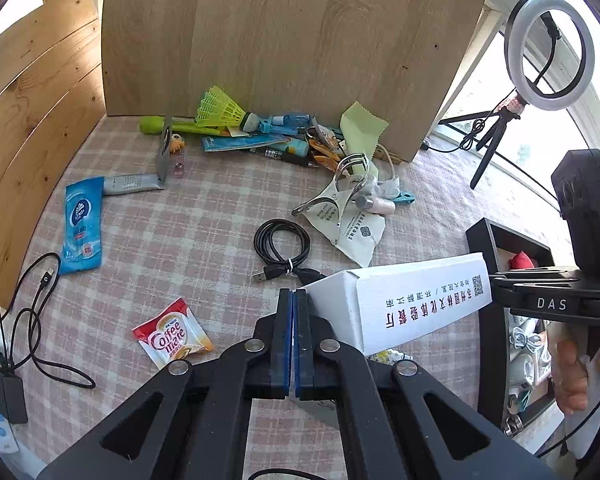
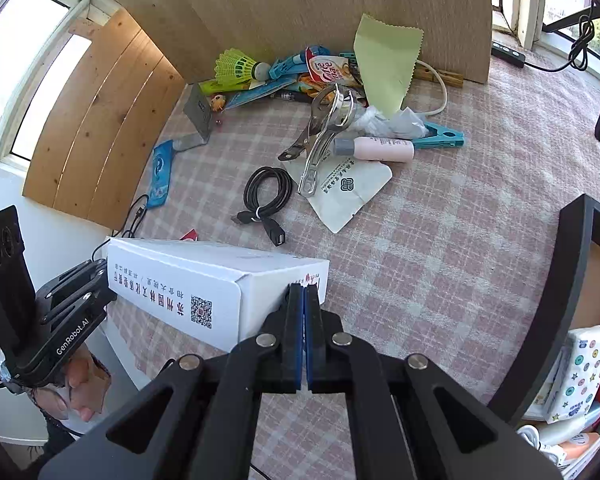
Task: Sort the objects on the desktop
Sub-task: 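Carry the white box into the tray and open both tools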
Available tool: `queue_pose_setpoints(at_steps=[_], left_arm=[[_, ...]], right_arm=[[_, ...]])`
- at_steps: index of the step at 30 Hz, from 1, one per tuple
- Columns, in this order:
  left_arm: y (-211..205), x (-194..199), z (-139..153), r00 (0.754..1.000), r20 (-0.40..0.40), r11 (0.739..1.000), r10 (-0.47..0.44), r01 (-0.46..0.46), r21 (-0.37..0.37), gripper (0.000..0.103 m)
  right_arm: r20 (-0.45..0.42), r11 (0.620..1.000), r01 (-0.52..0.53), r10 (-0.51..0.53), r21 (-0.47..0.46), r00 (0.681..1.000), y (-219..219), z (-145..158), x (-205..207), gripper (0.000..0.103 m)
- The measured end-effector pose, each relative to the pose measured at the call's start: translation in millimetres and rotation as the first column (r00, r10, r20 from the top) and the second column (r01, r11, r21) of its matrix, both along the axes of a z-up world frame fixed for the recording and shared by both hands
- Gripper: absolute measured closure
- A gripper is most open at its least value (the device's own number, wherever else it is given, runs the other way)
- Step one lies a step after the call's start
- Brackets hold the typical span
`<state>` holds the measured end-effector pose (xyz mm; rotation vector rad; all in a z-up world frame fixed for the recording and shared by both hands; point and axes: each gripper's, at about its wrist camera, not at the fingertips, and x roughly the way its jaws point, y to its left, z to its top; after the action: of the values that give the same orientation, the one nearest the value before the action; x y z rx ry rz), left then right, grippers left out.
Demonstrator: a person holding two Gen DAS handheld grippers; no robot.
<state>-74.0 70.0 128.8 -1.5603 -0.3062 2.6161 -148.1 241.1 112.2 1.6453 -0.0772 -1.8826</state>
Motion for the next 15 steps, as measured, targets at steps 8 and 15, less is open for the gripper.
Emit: queue_pose_setpoints(at_steps=[8, 15], left_arm=[[53, -5, 24, 0.992, -0.048, 0.993, -0.118, 0.118, -0.007, 0.103], [147, -23, 50, 0.95, -0.092, 0.954, -0.299, 0.298, -0.031, 0.103]], right_arm=[[-0.035, 0.993, 0.113, -0.114, -0.025, 0.993, 60, 22, 14, 0.1], [-0.11, 0.963, 0.269, -0.269, -0.011, 0.957, 152, 54, 19, 0.1]])
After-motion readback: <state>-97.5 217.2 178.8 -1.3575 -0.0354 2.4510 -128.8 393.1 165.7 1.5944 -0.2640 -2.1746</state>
